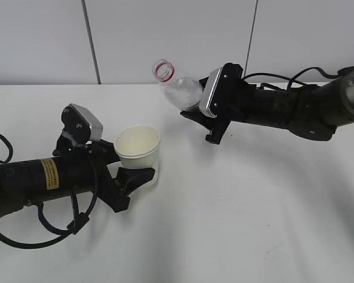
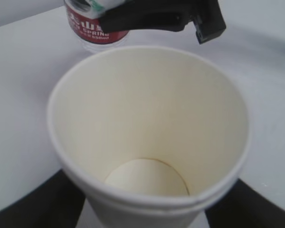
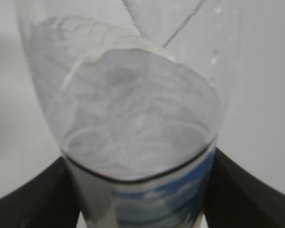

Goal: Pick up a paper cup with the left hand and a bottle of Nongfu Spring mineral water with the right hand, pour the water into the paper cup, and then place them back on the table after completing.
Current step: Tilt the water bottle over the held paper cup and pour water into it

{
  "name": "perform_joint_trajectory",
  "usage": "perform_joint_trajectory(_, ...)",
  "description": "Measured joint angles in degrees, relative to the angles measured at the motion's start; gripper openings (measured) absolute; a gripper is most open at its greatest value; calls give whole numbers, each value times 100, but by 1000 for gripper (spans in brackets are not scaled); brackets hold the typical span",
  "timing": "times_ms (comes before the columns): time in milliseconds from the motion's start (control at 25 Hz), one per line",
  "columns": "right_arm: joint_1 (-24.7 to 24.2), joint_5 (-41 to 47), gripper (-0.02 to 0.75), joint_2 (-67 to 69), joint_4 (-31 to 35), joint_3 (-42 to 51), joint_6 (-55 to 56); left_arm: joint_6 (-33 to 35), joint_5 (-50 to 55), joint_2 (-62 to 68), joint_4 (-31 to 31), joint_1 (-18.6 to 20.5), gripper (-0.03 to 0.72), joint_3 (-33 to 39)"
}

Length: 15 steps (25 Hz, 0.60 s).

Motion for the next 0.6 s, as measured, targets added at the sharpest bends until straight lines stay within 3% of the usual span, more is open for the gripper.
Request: perform_joint_trajectory(600, 149, 10, 496, 49, 97, 0, -2108, -4, 0, 0, 489, 0, 460, -1)
